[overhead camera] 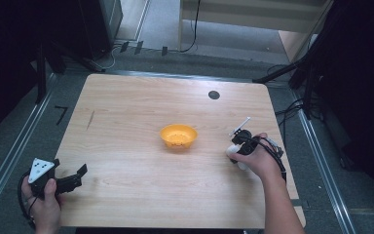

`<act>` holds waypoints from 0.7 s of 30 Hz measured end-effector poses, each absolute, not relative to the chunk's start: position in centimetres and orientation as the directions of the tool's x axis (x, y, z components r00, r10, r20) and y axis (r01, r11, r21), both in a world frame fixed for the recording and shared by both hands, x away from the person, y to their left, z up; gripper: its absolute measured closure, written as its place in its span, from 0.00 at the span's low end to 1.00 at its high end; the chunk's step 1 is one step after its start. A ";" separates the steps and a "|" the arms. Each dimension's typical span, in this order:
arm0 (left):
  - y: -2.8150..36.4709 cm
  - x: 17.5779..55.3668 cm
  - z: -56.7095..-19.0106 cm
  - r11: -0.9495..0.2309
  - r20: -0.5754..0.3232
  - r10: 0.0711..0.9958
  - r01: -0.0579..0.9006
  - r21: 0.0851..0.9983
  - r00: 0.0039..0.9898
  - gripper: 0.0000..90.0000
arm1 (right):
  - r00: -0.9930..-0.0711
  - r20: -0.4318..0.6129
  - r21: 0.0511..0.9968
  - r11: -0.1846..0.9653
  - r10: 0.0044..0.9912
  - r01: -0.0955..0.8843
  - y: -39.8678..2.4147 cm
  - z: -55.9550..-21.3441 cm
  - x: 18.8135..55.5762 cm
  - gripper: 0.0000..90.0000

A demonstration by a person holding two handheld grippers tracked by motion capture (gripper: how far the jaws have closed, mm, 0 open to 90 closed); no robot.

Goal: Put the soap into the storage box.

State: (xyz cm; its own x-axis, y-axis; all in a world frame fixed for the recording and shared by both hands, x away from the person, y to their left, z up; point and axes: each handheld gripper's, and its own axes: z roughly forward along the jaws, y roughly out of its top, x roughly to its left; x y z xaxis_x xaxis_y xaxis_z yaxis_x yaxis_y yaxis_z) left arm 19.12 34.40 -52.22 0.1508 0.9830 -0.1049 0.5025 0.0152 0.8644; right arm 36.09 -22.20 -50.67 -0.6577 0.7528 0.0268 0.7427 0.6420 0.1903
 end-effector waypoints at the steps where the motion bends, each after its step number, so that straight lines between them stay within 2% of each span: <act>1: 34.4 19.1 -52.2 0.014 -0.103 0.983 0.502 0.865 0.151 0.00 | -0.658 0.026 0.196 0.642 0.752 0.741 -22.2 -50.7 36.1 0.54; 21: 34.4 19.1 -52.2 0.010 -0.099 0.983 0.500 0.866 0.152 0.00 | -0.655 0.027 0.206 0.637 0.755 0.743 -22.3 -50.7 36.2 0.56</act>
State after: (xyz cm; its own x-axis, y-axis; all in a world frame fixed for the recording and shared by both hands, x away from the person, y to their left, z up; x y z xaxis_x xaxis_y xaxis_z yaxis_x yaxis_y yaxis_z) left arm 19.10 34.37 -52.23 0.1524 0.9833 -0.0990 0.5004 0.0097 0.8657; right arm 36.19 -22.27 -50.66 -0.6547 0.7554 0.0271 0.7431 0.6366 0.2062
